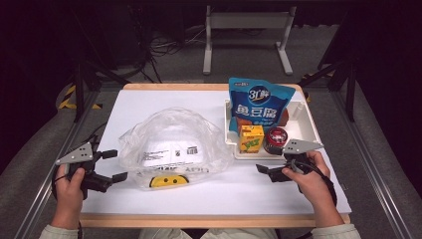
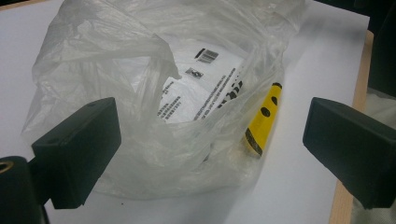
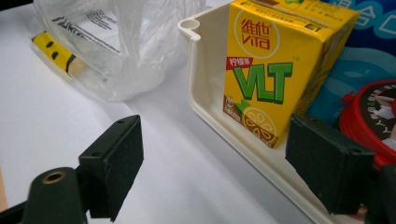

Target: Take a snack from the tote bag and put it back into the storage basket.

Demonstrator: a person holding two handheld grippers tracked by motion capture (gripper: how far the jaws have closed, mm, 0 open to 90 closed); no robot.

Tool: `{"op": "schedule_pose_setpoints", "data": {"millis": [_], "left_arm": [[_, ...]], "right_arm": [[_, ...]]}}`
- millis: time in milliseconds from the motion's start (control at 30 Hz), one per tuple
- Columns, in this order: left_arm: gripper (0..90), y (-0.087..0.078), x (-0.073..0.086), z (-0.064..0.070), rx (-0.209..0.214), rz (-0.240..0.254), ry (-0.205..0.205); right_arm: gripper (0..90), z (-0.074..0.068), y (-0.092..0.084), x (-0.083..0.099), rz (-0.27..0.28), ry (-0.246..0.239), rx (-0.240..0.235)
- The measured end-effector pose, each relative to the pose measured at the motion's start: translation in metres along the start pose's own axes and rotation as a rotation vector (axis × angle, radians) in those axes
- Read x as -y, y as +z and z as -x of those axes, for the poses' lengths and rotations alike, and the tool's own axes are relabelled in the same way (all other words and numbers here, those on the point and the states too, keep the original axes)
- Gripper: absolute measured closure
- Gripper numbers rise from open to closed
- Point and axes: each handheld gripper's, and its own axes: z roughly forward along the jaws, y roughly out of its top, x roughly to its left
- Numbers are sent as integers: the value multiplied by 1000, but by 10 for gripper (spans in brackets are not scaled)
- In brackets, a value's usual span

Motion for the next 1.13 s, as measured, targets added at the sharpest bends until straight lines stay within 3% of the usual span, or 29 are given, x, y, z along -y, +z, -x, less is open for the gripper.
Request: {"op": "schedule_pose_setpoints", "data": {"millis": [133, 333, 533, 867, 1133], "left_arm": [[49, 0, 0, 0, -2, -1, 2], [49, 0, 0, 0, -4, -2, 0], [49, 0, 0, 0, -3, -2, 0], [49, 0, 0, 0, -3, -3, 0], [49, 1, -1, 0, -2, -4, -3]], "right_arm": [[199, -2, 4, 4, -4, -3, -16], [199, -2, 13, 15, -77, 1, 2], [199, 0, 17, 20, -115, 9, -9], [198, 5, 19, 25, -146, 31, -6], [195, 5, 20, 27, -160, 17, -30]]}}
